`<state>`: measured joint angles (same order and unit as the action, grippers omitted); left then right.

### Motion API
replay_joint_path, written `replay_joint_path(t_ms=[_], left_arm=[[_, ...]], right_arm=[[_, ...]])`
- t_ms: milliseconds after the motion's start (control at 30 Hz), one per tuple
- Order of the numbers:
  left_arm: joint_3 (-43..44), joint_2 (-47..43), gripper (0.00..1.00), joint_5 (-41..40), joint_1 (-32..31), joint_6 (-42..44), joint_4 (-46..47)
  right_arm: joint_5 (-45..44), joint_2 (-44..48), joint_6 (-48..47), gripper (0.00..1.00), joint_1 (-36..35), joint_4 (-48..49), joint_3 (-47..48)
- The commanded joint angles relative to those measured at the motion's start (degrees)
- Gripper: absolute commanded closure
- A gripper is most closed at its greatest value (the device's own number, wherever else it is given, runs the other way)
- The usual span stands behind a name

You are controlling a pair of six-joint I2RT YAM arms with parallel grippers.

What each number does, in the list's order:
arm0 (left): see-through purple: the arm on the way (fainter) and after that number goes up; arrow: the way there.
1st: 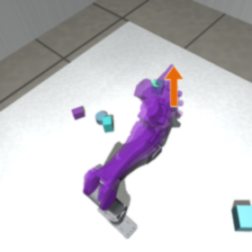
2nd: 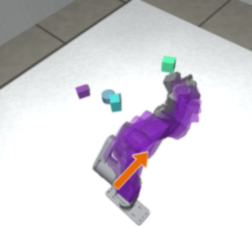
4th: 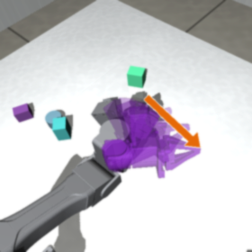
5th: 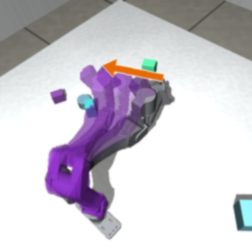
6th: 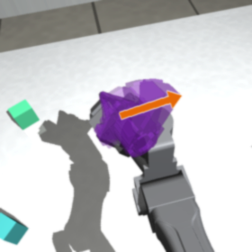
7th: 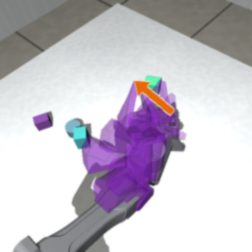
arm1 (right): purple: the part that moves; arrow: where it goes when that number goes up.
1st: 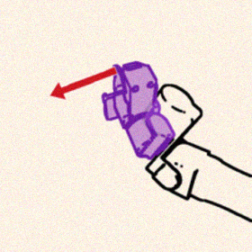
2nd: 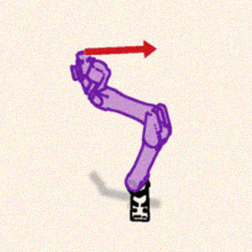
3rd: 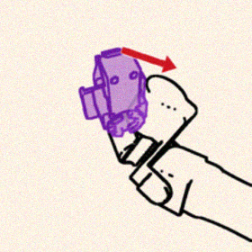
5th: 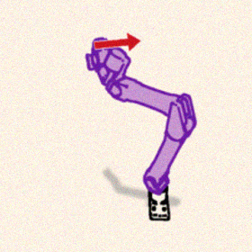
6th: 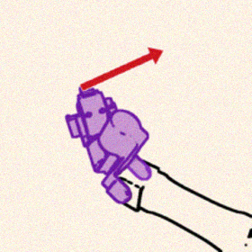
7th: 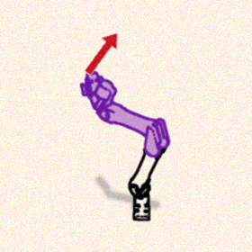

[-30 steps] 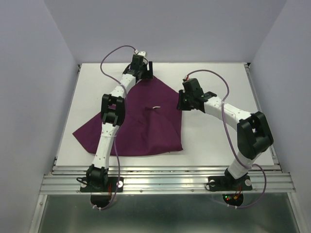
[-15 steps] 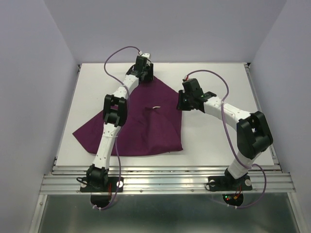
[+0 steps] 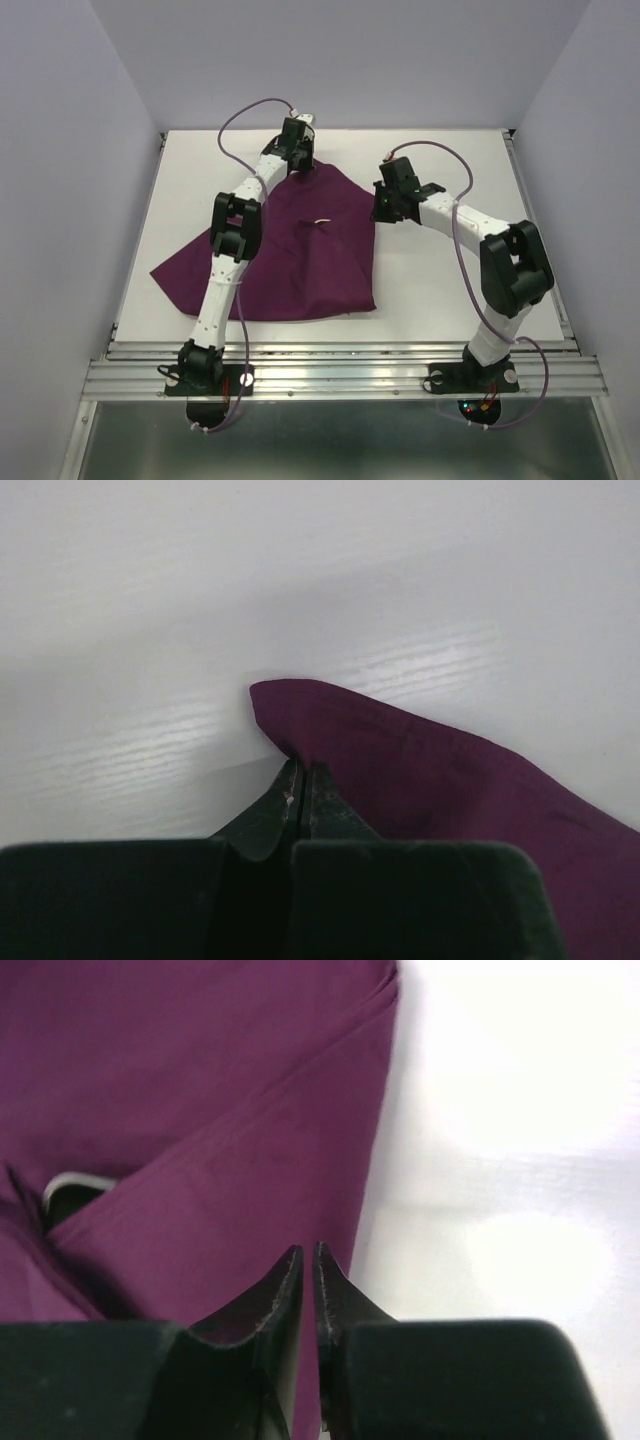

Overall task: Prepare the surgical pack
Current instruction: Pack the surgical kit at the center of the board.

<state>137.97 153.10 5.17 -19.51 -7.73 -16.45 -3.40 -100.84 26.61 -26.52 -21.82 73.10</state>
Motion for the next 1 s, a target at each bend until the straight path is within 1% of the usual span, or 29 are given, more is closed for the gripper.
replay_joint_path(t_ms=[0,133,267,367,500,600,833,967], left_arm=[[-4.9,-12.1,1.00,4.7,-0.7,0.2,1.1],[-8.2,-16.9,1.00,8.2,-0.7,-1.0,2.6],[-9.8,-19.5,1.00,10.6,-0.7,-2.2,3.1],[-10.4,-20.8,1.00,11.3,-0.7,-2.7,3.2],[-12.5,-23.2,1.00,13.1,-0.7,-3.3,3.5],[-14.7,-25.5,1.00,14.4,-0.7,-3.7,4.4],[-19.4,-29.6,1.00,15.1,-0.7,-3.3,4.8],[-23.7,-33.2,1.00,15.7,-0.7,-3.5,5.9]], right_arm=[[-0.4,-4.2,-0.2,0.88,2.5,0.7,5.4],[0.1,-7.1,-0.9,0.93,3.1,0.3,9.2],[2.7,-8.8,-1.5,0.94,3.1,0.2,11.8],[3.0,-10.2,-1.5,0.94,3.1,0.2,12.4],[5.9,-13.1,-1.5,0.94,3.1,0.7,13.0],[5.6,-16.1,-1.1,0.95,3.1,0.4,13.6],[3.8,-18.7,0.4,0.95,3.1,2.1,13.0],[3.8,-19.5,0.2,0.96,3.1,2.1,13.5]])
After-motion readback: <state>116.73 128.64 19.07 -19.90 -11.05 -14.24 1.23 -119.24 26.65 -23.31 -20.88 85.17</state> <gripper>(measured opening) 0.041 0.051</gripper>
